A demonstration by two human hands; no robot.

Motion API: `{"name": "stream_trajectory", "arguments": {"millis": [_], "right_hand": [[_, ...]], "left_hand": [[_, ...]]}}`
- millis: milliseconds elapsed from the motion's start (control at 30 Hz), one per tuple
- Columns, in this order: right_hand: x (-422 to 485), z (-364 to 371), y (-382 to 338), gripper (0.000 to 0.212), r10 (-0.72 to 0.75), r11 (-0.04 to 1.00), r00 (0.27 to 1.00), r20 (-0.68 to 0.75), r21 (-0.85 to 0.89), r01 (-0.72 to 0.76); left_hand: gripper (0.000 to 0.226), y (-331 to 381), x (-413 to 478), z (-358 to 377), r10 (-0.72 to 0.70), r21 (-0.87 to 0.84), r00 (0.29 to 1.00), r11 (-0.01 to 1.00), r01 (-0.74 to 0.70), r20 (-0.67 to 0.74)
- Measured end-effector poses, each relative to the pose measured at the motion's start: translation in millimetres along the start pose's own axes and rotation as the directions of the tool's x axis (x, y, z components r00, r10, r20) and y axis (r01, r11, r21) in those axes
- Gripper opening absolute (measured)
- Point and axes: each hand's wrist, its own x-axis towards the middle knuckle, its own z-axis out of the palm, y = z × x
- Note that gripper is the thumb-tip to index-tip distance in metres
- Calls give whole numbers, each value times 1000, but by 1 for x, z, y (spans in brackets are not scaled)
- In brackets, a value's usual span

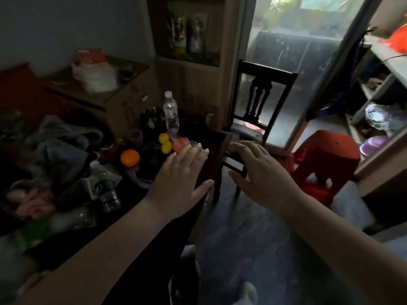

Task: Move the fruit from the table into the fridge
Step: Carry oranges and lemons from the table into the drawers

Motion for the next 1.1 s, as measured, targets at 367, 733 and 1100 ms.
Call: {"name": "stream_trajectory", "arguments": {"millis": [367, 733, 1100], "right_hand": [[82, 59, 89, 60, -143, 980, 984, 104, 157, 126], [137, 109, 115, 60, -299, 933, 927, 225, 272, 234], [194, 184, 78, 59, -340, 920, 863, 373, 323, 223]], "left_hand": [[75, -7, 63, 79, -288, -69, 955, 954, 293, 71], [76, -29, 63, 110, -584, -106, 806, 799, 592, 95], [71, -132, 53, 128, -739, -194, 656, 629, 753, 152]]}}
